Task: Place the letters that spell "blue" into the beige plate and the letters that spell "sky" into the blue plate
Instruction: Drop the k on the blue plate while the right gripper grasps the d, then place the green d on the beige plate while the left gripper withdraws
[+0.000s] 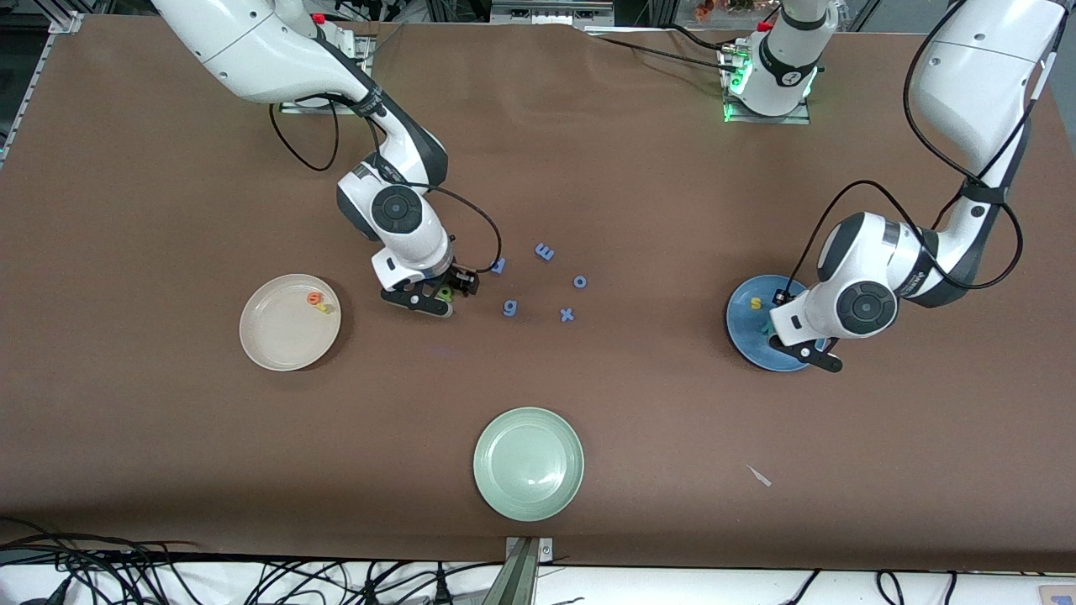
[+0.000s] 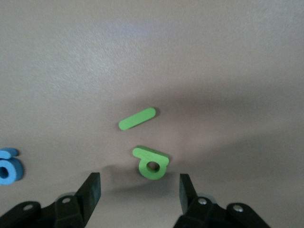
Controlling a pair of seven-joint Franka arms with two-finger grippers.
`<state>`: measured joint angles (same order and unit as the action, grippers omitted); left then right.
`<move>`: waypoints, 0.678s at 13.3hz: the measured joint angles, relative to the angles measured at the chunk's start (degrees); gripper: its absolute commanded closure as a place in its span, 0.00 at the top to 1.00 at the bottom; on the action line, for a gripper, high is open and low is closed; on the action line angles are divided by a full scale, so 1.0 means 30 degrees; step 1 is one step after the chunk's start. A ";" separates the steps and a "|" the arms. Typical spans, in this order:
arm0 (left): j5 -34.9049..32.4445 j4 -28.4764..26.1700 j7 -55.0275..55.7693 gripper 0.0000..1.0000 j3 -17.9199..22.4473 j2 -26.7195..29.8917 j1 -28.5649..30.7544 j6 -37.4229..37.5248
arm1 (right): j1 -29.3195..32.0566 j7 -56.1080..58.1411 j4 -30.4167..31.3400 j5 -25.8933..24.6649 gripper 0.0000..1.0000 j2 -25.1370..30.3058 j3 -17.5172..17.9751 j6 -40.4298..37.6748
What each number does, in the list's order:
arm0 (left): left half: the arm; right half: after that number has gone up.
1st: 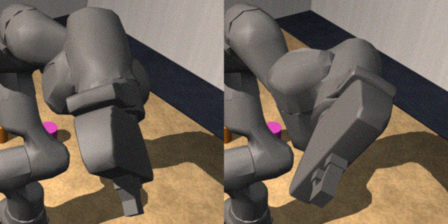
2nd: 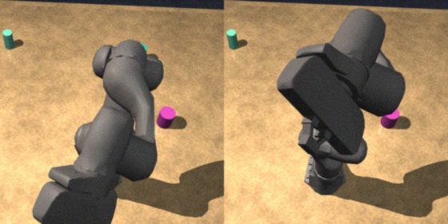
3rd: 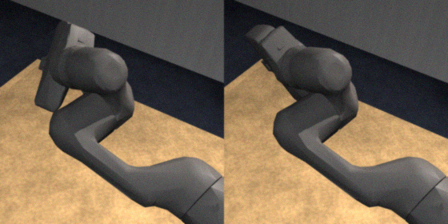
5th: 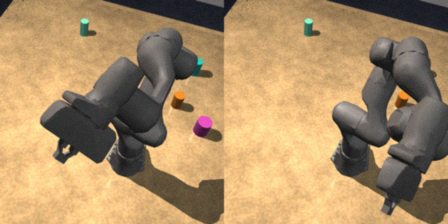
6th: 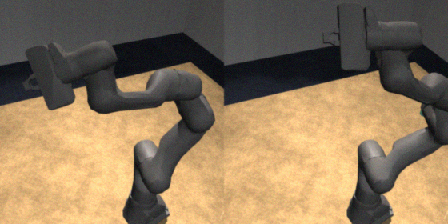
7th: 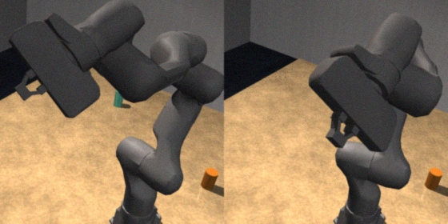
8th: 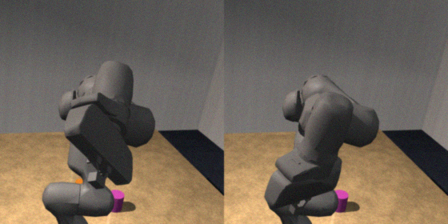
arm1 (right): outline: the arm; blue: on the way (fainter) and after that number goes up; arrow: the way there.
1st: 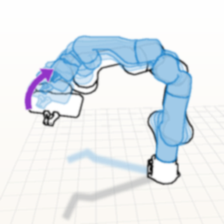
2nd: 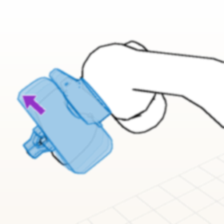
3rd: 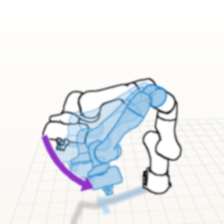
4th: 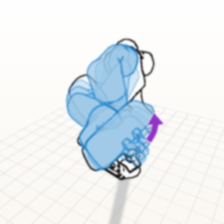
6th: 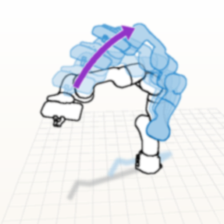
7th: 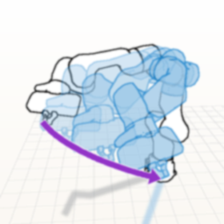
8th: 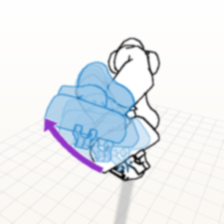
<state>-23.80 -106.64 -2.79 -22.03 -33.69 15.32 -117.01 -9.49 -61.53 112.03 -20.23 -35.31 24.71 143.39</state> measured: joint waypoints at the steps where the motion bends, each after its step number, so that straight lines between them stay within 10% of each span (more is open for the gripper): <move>1: 0.0000 0.0011 -0.0073 1.00 -0.0023 -0.0023 0.0072 -0.0030 | 0.0001 0.0000 0.0182 -0.0031 0.76 -0.0003 -0.0030 0.0167; 9: 0.0235 0.3752 0.0078 1.00 -0.3107 0.2338 0.0026 0.5618 | 0.0022 -0.0003 0.0440 -0.0741 0.64 -0.0021 -0.0446 0.0799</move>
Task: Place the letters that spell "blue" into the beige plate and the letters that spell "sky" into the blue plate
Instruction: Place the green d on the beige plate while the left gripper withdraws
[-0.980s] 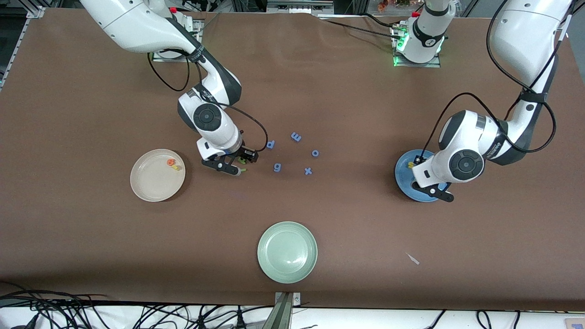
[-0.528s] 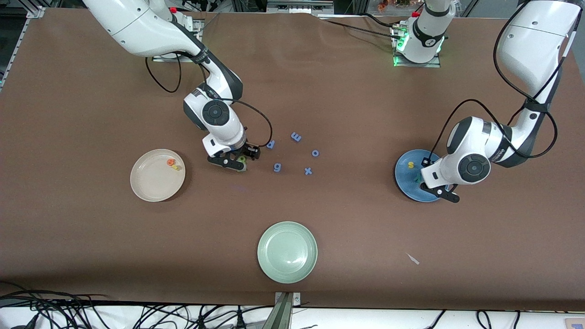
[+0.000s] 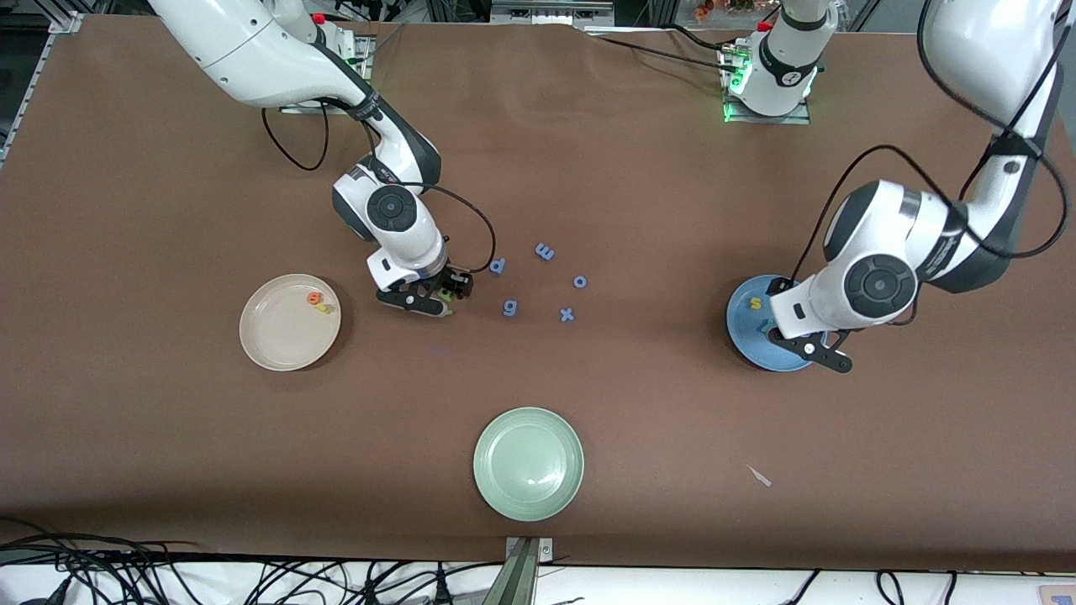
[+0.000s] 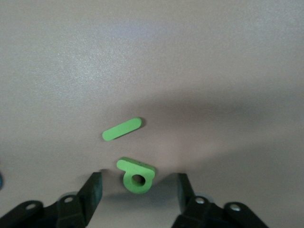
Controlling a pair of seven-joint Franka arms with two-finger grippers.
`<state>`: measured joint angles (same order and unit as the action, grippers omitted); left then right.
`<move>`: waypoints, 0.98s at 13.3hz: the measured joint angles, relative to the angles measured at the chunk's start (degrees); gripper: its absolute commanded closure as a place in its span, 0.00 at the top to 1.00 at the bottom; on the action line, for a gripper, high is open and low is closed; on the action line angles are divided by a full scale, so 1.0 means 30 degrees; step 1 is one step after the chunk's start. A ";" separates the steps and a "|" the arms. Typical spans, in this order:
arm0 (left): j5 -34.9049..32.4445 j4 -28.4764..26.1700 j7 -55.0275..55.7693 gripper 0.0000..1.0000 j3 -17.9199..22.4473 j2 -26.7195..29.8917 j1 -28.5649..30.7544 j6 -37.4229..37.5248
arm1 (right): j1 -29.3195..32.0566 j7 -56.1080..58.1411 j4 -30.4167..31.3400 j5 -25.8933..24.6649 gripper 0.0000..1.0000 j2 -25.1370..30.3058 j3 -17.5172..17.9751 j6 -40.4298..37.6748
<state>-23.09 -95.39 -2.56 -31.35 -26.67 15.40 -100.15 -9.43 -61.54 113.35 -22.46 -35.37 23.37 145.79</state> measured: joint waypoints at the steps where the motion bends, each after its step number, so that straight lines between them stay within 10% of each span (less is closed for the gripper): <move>1: 0.0510 0.0972 0.0090 1.00 -0.0367 0.0282 -0.0019 0.1141 | -0.0001 0.0000 0.0011 -0.0025 0.58 -0.0008 -0.0001 0.0037; 8: 0.2606 0.6932 0.0127 1.00 -0.0032 0.1365 -0.0291 0.6335 | 0.0013 0.0000 0.0080 -0.0144 0.08 0.0045 -0.0015 0.0290; 13: 0.7566 0.4693 0.0098 1.00 0.8105 0.5264 -0.4442 0.3315 | 0.0138 0.1644 -0.0167 -0.0333 0.08 0.0468 -0.0292 -0.0948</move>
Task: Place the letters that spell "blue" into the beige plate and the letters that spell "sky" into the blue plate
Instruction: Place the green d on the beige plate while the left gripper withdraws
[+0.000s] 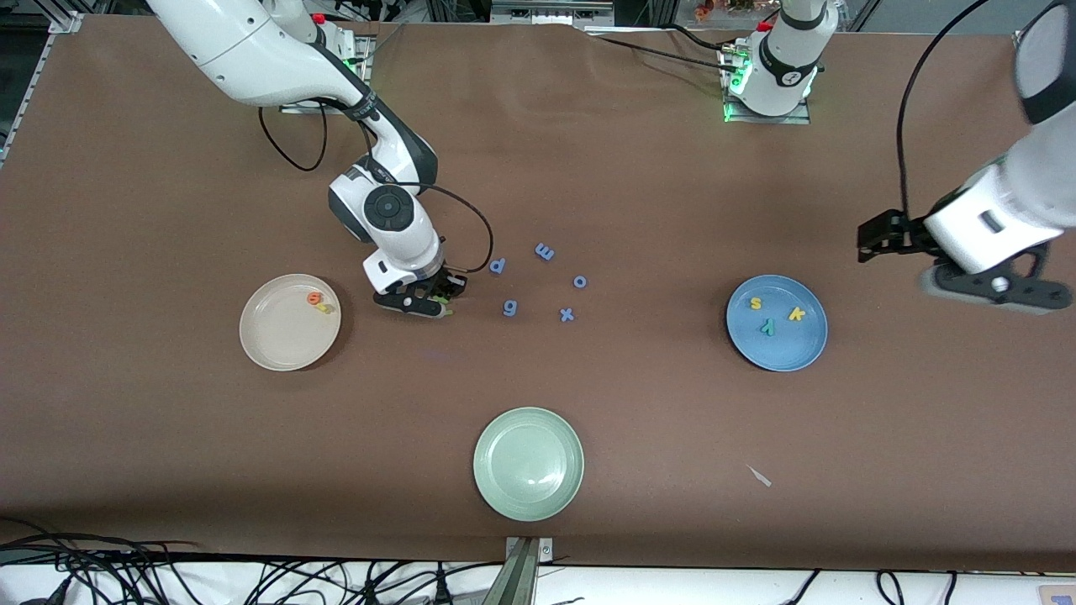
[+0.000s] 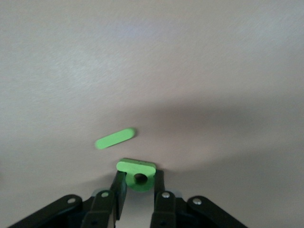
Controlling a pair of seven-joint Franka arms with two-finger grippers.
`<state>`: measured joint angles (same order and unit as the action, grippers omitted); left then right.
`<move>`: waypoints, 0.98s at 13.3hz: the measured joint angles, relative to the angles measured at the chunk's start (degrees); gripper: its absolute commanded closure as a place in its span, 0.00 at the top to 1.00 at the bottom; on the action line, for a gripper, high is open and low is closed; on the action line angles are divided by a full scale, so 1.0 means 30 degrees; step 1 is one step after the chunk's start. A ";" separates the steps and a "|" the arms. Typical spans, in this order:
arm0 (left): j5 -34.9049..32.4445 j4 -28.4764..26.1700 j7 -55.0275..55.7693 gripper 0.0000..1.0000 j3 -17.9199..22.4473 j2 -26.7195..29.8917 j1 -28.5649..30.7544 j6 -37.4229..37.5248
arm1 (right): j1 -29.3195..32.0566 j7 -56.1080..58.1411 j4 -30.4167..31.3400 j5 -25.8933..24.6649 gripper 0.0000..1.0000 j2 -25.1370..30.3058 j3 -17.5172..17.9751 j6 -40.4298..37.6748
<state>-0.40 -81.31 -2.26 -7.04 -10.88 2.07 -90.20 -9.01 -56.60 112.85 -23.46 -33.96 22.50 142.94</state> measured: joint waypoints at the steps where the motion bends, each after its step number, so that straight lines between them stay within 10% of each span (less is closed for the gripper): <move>1: 0.0382 -0.1511 -0.0012 1.00 0.0840 0.1018 -0.0239 -0.1170 | 0.0261 0.1179 -0.0174 0.0000 0.08 0.0482 -0.0087 -0.1064; 9: 0.0486 -0.6853 0.2744 1.00 0.2102 0.5034 -0.1896 -0.2763 | 0.2317 1.1992 0.0213 0.0018 0.27 0.3142 -0.3167 -0.4537; 13: 0.0486 -0.6479 0.2767 1.00 0.2101 0.4888 -0.2123 -0.1889 | 0.2440 1.2341 0.0808 0.0018 0.80 0.3144 -0.3266 -0.3782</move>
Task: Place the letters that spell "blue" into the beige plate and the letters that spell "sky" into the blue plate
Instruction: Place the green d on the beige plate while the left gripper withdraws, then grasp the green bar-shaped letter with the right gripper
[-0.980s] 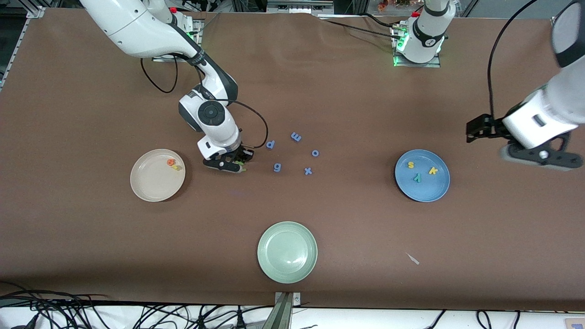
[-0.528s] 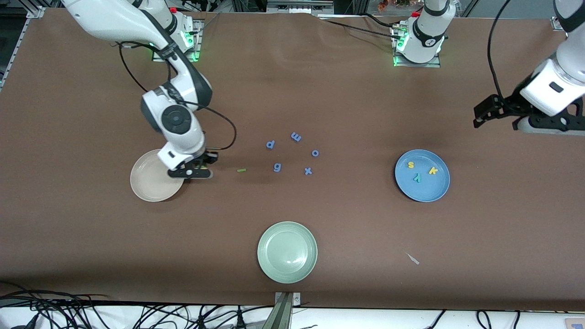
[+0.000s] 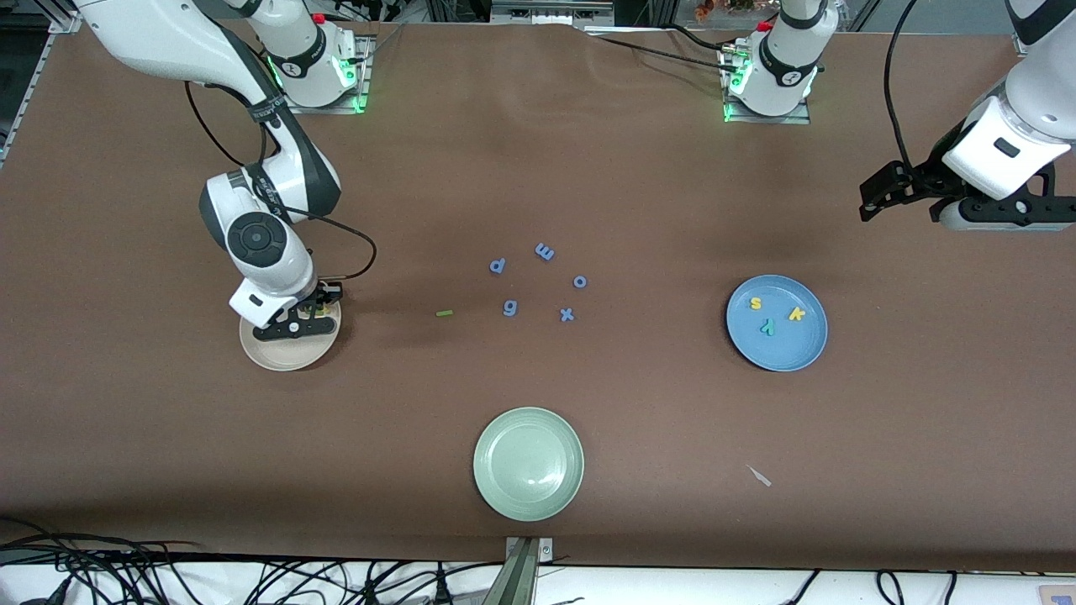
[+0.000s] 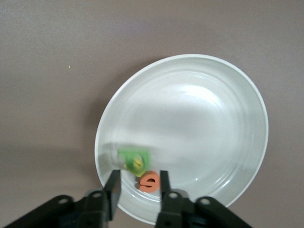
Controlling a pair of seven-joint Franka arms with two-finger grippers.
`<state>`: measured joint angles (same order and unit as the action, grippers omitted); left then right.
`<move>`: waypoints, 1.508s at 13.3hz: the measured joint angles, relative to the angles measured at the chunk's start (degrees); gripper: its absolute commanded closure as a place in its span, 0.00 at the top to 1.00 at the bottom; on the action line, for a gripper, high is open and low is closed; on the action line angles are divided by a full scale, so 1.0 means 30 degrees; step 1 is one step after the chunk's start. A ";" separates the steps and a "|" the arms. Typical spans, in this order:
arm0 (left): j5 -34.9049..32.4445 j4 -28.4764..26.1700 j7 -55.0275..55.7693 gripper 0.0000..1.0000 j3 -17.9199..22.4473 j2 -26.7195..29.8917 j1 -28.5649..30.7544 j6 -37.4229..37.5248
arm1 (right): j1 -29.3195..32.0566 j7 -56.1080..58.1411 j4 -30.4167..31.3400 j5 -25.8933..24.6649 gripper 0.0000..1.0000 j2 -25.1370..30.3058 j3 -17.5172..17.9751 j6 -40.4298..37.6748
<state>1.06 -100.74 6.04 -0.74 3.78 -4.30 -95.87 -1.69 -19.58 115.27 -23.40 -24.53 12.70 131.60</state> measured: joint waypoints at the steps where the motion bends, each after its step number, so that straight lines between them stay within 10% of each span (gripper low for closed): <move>1: 0.0000 0.0106 0.0005 1.00 0.0000 0.0000 -0.0057 0.0287 | 0.0001 0.0000 0.0029 0.0000 0.83 0.0000 0.0000 0.0084; 11: -0.0010 0.0350 -0.0325 1.00 -0.0071 -0.0015 -0.0149 0.1083 | -0.0618 -0.7346 -0.1301 0.1207 0.83 -0.1525 0.3211 0.0449; 20: -0.0045 0.0701 -0.0437 1.00 0.0052 -0.0017 -0.0080 0.1910 | -0.2518 -1.2324 -0.2529 -0.0075 0.82 -0.4260 0.3398 0.3207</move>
<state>0.93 -98.64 4.73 -0.58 3.73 -4.54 -90.14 -9.24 -56.56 107.69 -23.63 -37.31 22.89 141.22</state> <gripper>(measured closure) 0.000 0.176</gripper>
